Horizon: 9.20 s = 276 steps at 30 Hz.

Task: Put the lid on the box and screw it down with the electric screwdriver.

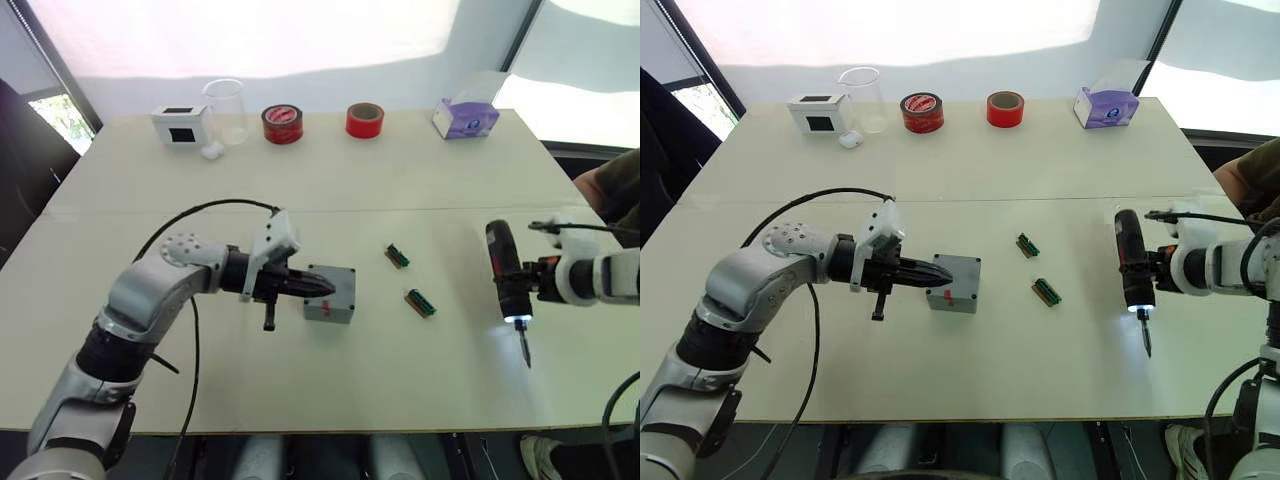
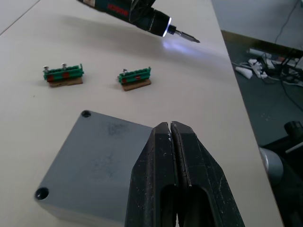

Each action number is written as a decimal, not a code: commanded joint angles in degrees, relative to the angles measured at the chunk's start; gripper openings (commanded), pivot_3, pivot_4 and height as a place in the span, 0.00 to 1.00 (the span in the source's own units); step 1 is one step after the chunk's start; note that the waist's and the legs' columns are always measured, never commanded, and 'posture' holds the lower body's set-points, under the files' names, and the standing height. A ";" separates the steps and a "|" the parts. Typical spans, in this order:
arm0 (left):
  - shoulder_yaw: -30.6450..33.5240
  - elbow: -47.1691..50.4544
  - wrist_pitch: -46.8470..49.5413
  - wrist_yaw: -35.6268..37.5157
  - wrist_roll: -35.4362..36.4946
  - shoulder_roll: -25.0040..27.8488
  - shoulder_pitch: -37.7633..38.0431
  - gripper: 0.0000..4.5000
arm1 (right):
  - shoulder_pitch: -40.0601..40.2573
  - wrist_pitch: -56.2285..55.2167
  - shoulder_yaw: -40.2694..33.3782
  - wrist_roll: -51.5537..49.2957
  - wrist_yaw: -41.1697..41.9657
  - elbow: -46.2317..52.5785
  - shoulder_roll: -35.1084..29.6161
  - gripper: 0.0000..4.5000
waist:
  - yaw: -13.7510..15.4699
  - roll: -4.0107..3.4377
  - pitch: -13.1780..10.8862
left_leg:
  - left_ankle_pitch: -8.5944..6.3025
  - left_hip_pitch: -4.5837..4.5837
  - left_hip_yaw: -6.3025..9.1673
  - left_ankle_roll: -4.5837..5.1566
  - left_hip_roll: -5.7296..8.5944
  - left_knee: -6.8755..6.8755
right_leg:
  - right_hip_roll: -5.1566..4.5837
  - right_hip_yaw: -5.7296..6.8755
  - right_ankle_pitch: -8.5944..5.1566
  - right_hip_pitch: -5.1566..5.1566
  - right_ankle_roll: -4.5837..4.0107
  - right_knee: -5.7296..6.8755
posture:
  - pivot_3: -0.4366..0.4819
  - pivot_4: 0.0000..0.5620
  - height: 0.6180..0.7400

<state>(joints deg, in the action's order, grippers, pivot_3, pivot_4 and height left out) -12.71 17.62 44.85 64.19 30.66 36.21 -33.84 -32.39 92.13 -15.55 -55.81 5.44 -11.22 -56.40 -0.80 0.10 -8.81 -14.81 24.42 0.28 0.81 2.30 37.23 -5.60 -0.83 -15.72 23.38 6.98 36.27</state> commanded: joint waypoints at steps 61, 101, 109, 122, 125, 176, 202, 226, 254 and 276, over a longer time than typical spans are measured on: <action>9.90 -9.84 -0.72 -20.28 -7.83 -3.85 1.06 0.00 | 9.73 -30.72 -2.23 7.44 30.38 40.51 16.49 0.99 | 1.48 0.00 -0.02 | -0.21 0.04 0.16 0.34 0.06 0.70 | 0.03 0.06 0.12 -0.36 0.23 0.04 | 0.48 0.27 1.00; -3.51 -21.59 -10.11 -11.55 -19.12 -6.02 -0.67 0.00 | 22.67 -51.48 22.82 31.93 41.99 43.02 5.32 0.99 | 1.37 0.02 -0.03 | -0.26 -0.03 0.14 0.37 0.16 0.83 | -0.06 0.01 0.20 -0.41 0.34 -0.01 | 0.48 0.27 1.00; -6.38 -3.23 -3.27 -3.52 -15.74 4.44 9.07 0.00 | 11.55 -65.98 30.94 43.56 49.42 25.23 5.38 0.99 | 1.20 0.08 -0.07 | -0.25 -0.02 0.09 0.36 0.07 0.81 | -0.03 -0.02 0.19 -0.38 0.33 -0.01 | 0.48 0.27 1.00; -7.69 -2.53 -1.90 -8.32 -16.15 -2.31 8.13 0.00 | 7.72 -68.05 34.24 44.70 57.53 21.55 12.04 0.99 | 1.47 0.08 -0.08 | -0.25 -0.02 0.10 0.35 0.10 0.83 | -0.02 0.01 0.20 -0.42 0.33 0.01 | 0.48 0.27 1.00; -7.40 -3.08 -2.05 -9.32 -16.19 -3.06 7.95 0.00 | 9.29 -66.56 33.46 44.18 57.59 23.75 12.27 0.99 | 1.46 0.08 -0.08 | -0.24 -0.03 0.11 0.34 0.09 0.83 | -0.01 0.01 0.20 -0.40 0.33 0.03 | 0.48 0.27 1.00; 2.90 -4.16 1.74 2.14 -0.65 2.25 -1.51 0.00 | 32.56 -53.21 4.46 33.13 34.21 34.16 18.20 0.54 | 1.34 0.06 -0.06 | -0.24 -0.08 0.12 0.32 0.11 0.80 | -0.02 -0.03 0.20 -0.44 0.33 0.06 | 0.48 0.27 1.00; 3.71 -4.23 1.42 0.39 0.45 2.58 -0.14 0.00 | 31.40 -55.19 7.66 34.56 32.49 33.31 18.30 0.00 | 1.45 0.06 -0.06 | -0.23 -0.09 0.12 0.33 0.10 0.83 | 0.03 -0.01 0.20 -0.48 0.33 0.06 | 0.48 0.27 1.00; 3.99 -5.50 1.10 -0.51 0.43 2.50 0.05 0.00 | 27.75 -52.66 5.48 31.81 32.95 36.74 15.65 0.00 | 1.48 0.06 -0.07 | -0.23 -0.09 0.12 0.33 0.10 0.83 | 0.03 0.00 0.19 -0.49 0.33 0.07 | 0.48 0.27 1.00; 3.72 -4.68 1.69 -1.66 0.63 2.39 0.54 0.00 | 31.89 -58.01 7.69 35.57 33.23 30.89 16.14 0.09 | 1.45 0.06 -0.07 | -0.23 -0.10 0.12 0.33 0.10 0.84 | 0.04 -0.01 0.20 -0.50 0.33 0.07 | 0.48 0.27 1.00; 3.51 -4.83 1.53 -2.01 0.39 2.40 0.71 0.00 | 30.23 -57.32 8.32 34.94 32.73 31.38 17.21 0.60 | 1.47 0.06 -0.06 | -0.23 -0.10 0.12 0.33 0.10 0.84 | 0.04 0.00 0.19 -0.50 0.34 0.07 | 0.48 0.27 1.00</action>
<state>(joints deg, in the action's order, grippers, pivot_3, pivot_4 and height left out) -10.30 11.47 46.87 62.22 30.65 38.25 -32.95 -1.37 35.10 -7.13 -20.50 38.37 18.87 -39.32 0.67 0.16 -8.88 -15.04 24.32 0.40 1.14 2.40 38.07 -5.56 -0.83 -15.53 22.87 7.31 36.34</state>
